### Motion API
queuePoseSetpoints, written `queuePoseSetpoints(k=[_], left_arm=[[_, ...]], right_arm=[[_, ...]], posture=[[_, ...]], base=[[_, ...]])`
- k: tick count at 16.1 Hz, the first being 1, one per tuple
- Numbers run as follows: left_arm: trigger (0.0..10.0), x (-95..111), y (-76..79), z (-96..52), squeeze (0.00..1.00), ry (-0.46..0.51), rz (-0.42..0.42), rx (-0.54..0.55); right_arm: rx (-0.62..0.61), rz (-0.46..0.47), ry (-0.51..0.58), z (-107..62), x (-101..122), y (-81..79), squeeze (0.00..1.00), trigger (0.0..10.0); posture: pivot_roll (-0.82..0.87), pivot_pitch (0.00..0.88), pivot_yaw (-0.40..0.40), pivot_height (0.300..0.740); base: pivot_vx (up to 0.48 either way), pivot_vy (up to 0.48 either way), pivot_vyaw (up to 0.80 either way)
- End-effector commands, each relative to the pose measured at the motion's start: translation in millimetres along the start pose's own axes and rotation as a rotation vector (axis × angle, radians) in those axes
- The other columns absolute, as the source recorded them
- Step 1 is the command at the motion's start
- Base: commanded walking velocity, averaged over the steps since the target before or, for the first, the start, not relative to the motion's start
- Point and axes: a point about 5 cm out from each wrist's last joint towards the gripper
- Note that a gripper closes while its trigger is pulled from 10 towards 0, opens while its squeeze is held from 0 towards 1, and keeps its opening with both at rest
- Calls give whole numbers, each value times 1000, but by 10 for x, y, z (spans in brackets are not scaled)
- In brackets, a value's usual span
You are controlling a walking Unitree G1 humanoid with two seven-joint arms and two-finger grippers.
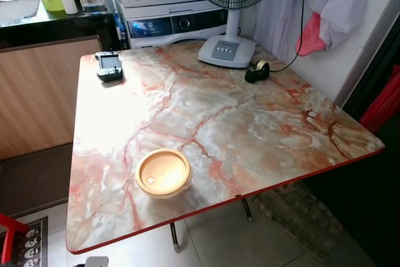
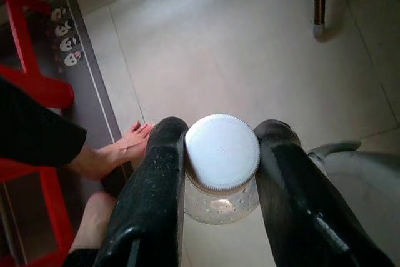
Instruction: Restocking fridge
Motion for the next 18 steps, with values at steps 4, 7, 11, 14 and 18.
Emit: queuePoseSetpoints(k=[4, 7, 11, 14, 18], left_arm=[[10000, -20, 62, 7, 0, -25, 12, -20], [10000, -77, 166, -1, 0, -57, 6, -41], [10000, -77, 168, 6, 0, -77, 9, -47], [10000, -66, 67, 12, 0, -86, 4, -26], [10000, -124, -38, -10, 0, -96, -5, -10]], right_arm=[[5, 38, -55, -26, -129, -58, 0, 10000], [-23, 66, -63, -34, -150, 8, 0, 10000], [-41, 115, -52, -24, -116, 3, 0, 10000], [-34, 111, -60, 5, -48, -33, 0, 10000], [-41, 120, -38, 31, 47, -54, 0, 10000]], posture=[[79, 0, 8, 740], [45, 0, 10, 740], [20, 0, 43, 740], [50, 0, 2, 740], [92, 0, 12, 740]], base=[[0, 0, 0], [0, 0, 0], [0, 0, 0], [0, 0, 0], [0, 0, 0]])
Point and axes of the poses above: a point about 5 cm out from each wrist's last joint towards the gripper, its own z axis pointing out of the wrist towards the gripper, its own x axis along the axis of the wrist's last joint, y = z × x, and after that the axes turned 14 degrees about -z, right-handed
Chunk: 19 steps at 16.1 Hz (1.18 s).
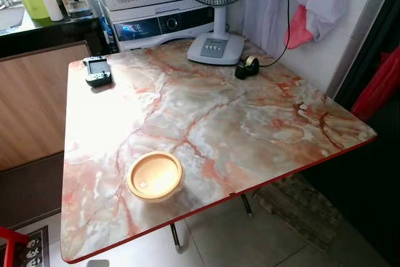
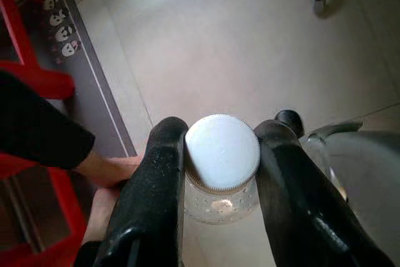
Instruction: Restocking fridge
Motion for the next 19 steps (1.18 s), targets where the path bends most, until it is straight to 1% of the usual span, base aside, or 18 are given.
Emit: queuePoseSetpoints(k=[1, 4, 5, 6, 11, 18, 19], left_arm=[[10000, -75, -18, -15, 0, -26, 8, -3], [10000, -191, -18, -45, 0, -52, 2, 4], [10000, -259, -19, -64, 0, -64, -1, 5], [10000, -289, -28, -74, 0, -70, -2, 6], [10000, -382, -47, -102, 0, -96, 9, 4], [10000, -416, -61, -111, 0, -114, 11, 11], [10000, -423, -66, -113, 0, -116, 10, 13]], right_arm=[[36, 17, -22, -10, -55, -109, 0, 10000], [43, 5, -27, -28, -117, -96, 0, 10000], [38, -3, -54, -49, -199, -80, 0, 10000], [37, 2, -61, -60, -235, -80, 0, 10000], [45, 5, -79, -89, -327, -85, 0, 10000], [45, -7, -83, -96, -348, -42, 0, 10000], [44, -10, -81, -95, -344, -36, 0, 10000]], posture=[[86, 0, 18, 740], [76, 0, 14, 740], [72, 0, 13, 740], [71, 0, 13, 740], [63, 0, 15, 740], [68, 0, 1, 740], [69, 0, -2, 740]], base=[[0, 0, 0], [-80, 0, 0], [-244, 0, 0], [-255, 0, 0], [-267, 0, 0], [-281, 0, 0], [0, 0, 0]])
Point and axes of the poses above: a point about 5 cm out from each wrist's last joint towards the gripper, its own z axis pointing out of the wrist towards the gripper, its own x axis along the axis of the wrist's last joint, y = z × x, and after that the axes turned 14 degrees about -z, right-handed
